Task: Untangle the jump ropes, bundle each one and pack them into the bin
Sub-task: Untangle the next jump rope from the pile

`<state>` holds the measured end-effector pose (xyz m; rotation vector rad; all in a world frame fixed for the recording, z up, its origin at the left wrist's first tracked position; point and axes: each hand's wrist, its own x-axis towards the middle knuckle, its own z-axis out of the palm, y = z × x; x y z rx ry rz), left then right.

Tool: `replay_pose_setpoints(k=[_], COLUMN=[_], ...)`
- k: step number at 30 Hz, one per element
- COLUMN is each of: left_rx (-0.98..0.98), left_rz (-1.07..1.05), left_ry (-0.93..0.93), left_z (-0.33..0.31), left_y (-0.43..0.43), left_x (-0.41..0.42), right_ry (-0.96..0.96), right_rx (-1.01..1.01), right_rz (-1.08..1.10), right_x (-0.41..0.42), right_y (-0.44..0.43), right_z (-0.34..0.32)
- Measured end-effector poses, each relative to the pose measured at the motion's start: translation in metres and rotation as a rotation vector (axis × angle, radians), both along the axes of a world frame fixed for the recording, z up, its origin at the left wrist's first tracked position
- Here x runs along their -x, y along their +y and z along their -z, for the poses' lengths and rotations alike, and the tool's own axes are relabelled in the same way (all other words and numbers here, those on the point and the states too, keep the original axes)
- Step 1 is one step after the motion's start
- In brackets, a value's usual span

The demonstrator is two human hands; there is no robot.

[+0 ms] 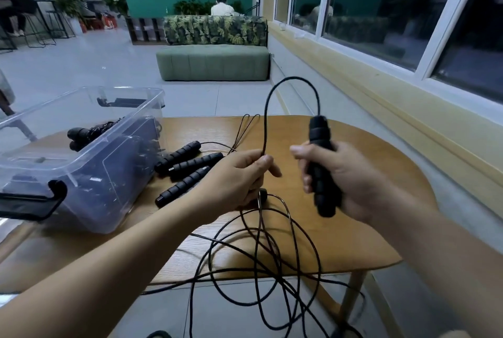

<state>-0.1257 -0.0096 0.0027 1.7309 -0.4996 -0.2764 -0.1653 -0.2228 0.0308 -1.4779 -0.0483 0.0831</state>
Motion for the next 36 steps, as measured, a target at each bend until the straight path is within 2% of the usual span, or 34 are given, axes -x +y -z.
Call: replay_pose_setpoints(k=[3, 8, 13, 17, 22, 25, 28, 31, 36], left_rx=[-0.203, -0.59, -0.71, -0.572, -0.222, -0.104, -0.059, -0.038, -0.127], left_rz=[-0.036, -0.047, -0.038, 0.021, 0.054, 0.032, -0.021, -0.076, -0.124], left_ry=[-0.141, -0.389, -0.484, -0.426, -0.218, -0.13, -0.104, -0.116, -0.196], left_z=[-0.005, -0.01, -0.01, 0.0, 0.0, -0.006, -0.008, -0.009, -0.009], left_y=[0.0, -0.007, -0.012, -0.009, -0.007, -0.007, -0.007, -0.005, -0.007], left_x=[0.0, 0.009, 0.017, 0.014, 0.015, 0.017, 0.017, 0.015, 0.012], right_ry=[-0.012, -0.152, -0.162, -0.153, 0.021, 0.076, 0.073, 0.097, 0.066], right_rx=[0.006, 0.109, 0.221, 0.218, -0.184, -0.339, -0.299, -0.156, 0.044], right_rz=[0.006, 0.097, 0.109, 0.128, 0.28, 0.33, 0.275, 0.129, 0.05], right_x=[0.004, 0.0, 0.001, 0.004, -0.01, -0.019, -0.016, -0.007, 0.005], right_y=[0.015, 0.021, 0.02, 0.02, -0.01, -0.035, -0.04, -0.025, 0.0], right_z=[0.011, 0.017, 0.013, 0.007, -0.011, -0.018, -0.018, -0.008, 0.003])
